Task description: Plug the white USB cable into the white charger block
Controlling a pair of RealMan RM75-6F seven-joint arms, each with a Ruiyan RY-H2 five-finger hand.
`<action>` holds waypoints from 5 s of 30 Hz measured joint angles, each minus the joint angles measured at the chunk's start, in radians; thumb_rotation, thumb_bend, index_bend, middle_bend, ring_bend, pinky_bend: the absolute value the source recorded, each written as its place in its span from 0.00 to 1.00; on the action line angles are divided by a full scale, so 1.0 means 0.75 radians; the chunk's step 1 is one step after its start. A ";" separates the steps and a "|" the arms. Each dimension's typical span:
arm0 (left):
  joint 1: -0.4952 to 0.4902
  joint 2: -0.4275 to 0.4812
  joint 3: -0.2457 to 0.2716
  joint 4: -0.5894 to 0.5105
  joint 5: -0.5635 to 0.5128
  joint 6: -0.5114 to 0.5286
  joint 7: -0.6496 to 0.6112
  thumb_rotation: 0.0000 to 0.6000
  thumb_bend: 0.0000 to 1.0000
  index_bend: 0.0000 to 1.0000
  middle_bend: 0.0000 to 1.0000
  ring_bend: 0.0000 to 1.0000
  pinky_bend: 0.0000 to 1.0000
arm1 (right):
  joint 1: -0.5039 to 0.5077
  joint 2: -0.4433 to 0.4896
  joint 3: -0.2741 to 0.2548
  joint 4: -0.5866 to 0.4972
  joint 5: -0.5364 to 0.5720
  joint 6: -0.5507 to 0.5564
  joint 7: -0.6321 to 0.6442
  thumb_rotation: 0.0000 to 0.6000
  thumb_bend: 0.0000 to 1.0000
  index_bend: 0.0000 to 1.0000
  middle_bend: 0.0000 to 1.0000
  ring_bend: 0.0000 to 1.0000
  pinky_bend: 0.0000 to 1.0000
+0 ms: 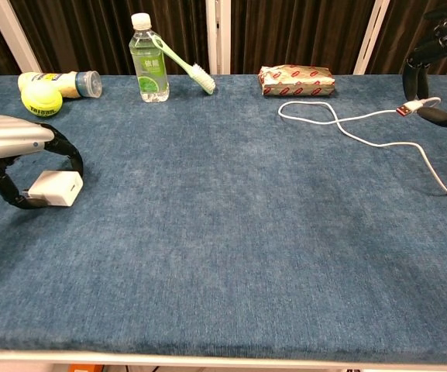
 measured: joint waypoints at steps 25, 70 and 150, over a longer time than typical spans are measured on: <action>-0.223 -0.045 -0.177 -0.308 -0.539 0.065 0.516 1.00 0.21 0.43 0.46 0.34 0.19 | 0.161 -0.081 0.176 -0.307 0.408 -0.308 -0.281 1.00 0.54 0.70 0.55 0.31 0.00; -0.879 -0.202 -0.309 -0.259 -1.581 0.319 0.918 1.00 0.21 0.44 0.47 0.36 0.23 | 0.613 -0.619 0.454 -0.094 1.298 -0.250 -0.832 1.00 0.54 0.70 0.54 0.31 0.00; -0.960 -0.192 -0.334 -0.252 -1.690 0.271 0.901 1.00 0.21 0.44 0.47 0.36 0.24 | 0.683 -0.789 0.464 0.026 1.287 -0.162 -0.710 1.00 0.54 0.70 0.53 0.31 0.00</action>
